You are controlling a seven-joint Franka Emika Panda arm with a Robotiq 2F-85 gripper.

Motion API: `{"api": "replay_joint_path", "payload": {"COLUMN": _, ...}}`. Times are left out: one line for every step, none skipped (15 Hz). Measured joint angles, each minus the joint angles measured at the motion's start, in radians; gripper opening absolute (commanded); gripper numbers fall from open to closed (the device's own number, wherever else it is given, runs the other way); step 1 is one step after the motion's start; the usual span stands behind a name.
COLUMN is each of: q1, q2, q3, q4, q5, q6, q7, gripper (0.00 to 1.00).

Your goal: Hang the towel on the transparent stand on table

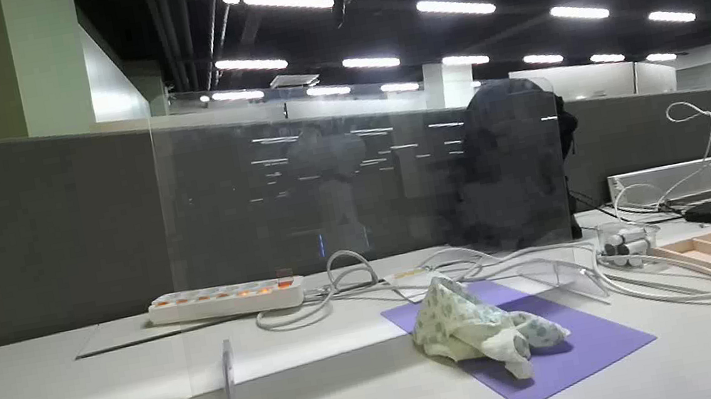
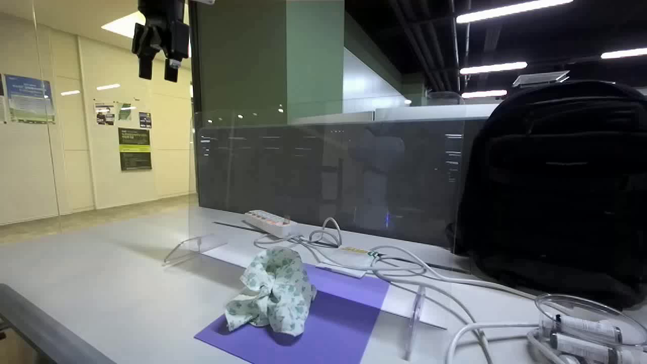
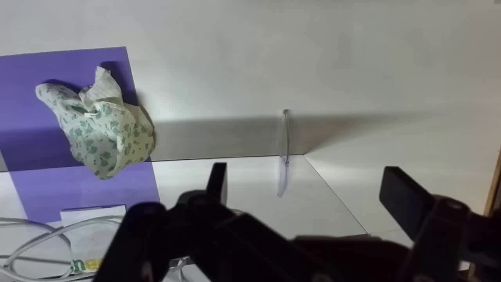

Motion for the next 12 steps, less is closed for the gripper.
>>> {"api": "replay_joint_path", "payload": {"q1": 0.000, "q2": 0.000, "q3": 0.000, "q4": 0.000, "q5": 0.000, "q6": 0.002, "q7": 0.000, "gripper": 1.00}}
{"api": "replay_joint_path", "payload": {"q1": 0.000, "q2": 0.000, "q3": 0.000, "q4": 0.000, "q5": 0.000, "q6": 0.003, "q7": 0.000, "gripper": 1.00}}
{"api": "replay_joint_path", "payload": {"q1": 0.000, "q2": 0.000, "q3": 0.000, "q4": 0.000, "q5": 0.000, "q6": 0.003, "q7": 0.000, "gripper": 1.00}}
{"api": "replay_joint_path", "payload": {"q1": 0.000, "q2": 0.000, "q3": 0.000, "q4": 0.000, "q5": 0.000, "q6": 0.003, "q7": 0.000, "gripper": 1.00}}
{"api": "replay_joint_path", "payload": {"q1": 0.000, "q2": 0.000, "q3": 0.000, "q4": 0.000, "q5": 0.000, "q6": 0.003, "q7": 0.000, "gripper": 1.00}}
{"api": "replay_joint_path", "payload": {"q1": 0.000, "q2": 0.000, "q3": 0.000, "q4": 0.000, "q5": 0.000, "q6": 0.003, "q7": 0.000, "gripper": 1.00}}
{"api": "replay_joint_path", "payload": {"q1": 0.000, "q2": 0.000, "q3": 0.000, "q4": 0.000, "q5": 0.000, "q6": 0.003, "q7": 0.000, "gripper": 1.00}}
{"api": "replay_joint_path", "payload": {"q1": 0.000, "q2": 0.000, "q3": 0.000, "q4": 0.000, "q5": 0.000, "q6": 0.003, "q7": 0.000, "gripper": 1.00}}
{"api": "replay_joint_path", "payload": {"q1": 0.000, "q2": 0.000, "q3": 0.000, "q4": 0.000, "q5": 0.000, "q6": 0.003, "q7": 0.000, "gripper": 1.00}}
{"api": "replay_joint_path", "payload": {"q1": 0.000, "q2": 0.001, "q3": 0.000, "q4": 0.000, "q5": 0.000, "q6": 0.003, "q7": -0.001, "gripper": 1.00}}
{"api": "replay_joint_path", "payload": {"q1": 0.000, "q2": 0.001, "q3": 0.000, "q4": -0.001, "q5": -0.006, "q6": 0.007, "q7": -0.002, "gripper": 1.00}}
{"api": "replay_joint_path", "payload": {"q1": 0.000, "q2": 0.000, "q3": 0.002, "q4": -0.007, "q5": -0.020, "q6": 0.018, "q7": -0.002, "gripper": 1.00}}
